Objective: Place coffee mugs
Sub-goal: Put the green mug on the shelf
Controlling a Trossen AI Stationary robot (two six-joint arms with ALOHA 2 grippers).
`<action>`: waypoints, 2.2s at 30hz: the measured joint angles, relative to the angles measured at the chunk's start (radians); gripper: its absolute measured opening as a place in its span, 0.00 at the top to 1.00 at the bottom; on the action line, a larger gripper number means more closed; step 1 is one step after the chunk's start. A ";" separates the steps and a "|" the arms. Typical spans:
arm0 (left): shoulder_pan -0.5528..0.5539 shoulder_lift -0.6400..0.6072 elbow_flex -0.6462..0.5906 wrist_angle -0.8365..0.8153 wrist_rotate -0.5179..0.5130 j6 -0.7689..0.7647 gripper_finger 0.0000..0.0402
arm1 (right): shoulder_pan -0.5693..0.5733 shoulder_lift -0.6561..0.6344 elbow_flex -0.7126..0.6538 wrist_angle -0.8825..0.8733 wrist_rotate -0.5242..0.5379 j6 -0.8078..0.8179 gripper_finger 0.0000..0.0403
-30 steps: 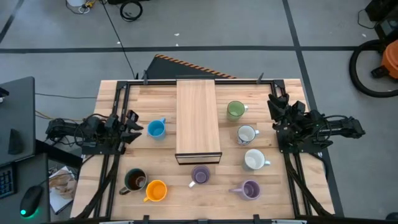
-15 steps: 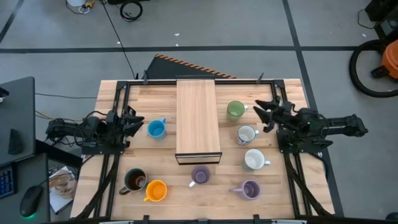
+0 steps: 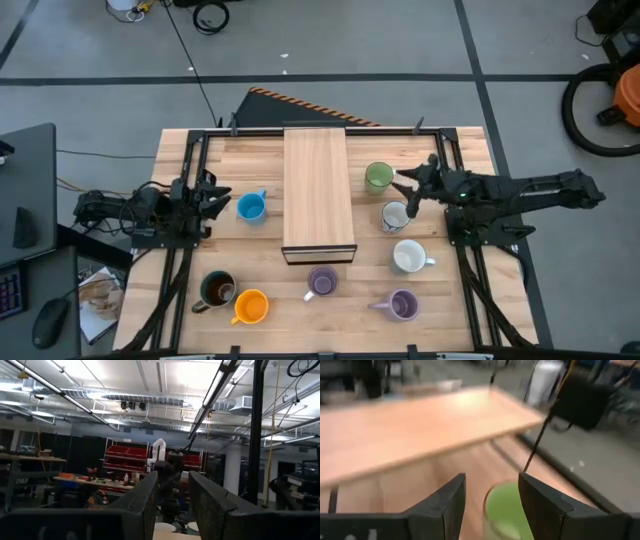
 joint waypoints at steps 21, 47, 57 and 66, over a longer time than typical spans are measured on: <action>0.000 0.000 0.000 -0.007 0.000 0.028 0.72 | -0.205 0.499 0.315 -0.308 -0.222 -0.171 0.53; 0.000 0.000 0.000 -0.040 0.000 0.018 0.72 | -0.294 0.898 0.488 -0.507 -0.294 -0.415 0.78; 0.000 0.000 0.000 -0.051 0.000 0.018 0.72 | -0.294 0.902 0.487 -0.512 -0.292 -0.438 0.94; 0.000 0.000 0.000 -0.051 0.000 0.017 0.72 | -0.279 0.881 0.563 -0.615 -0.217 -0.394 0.94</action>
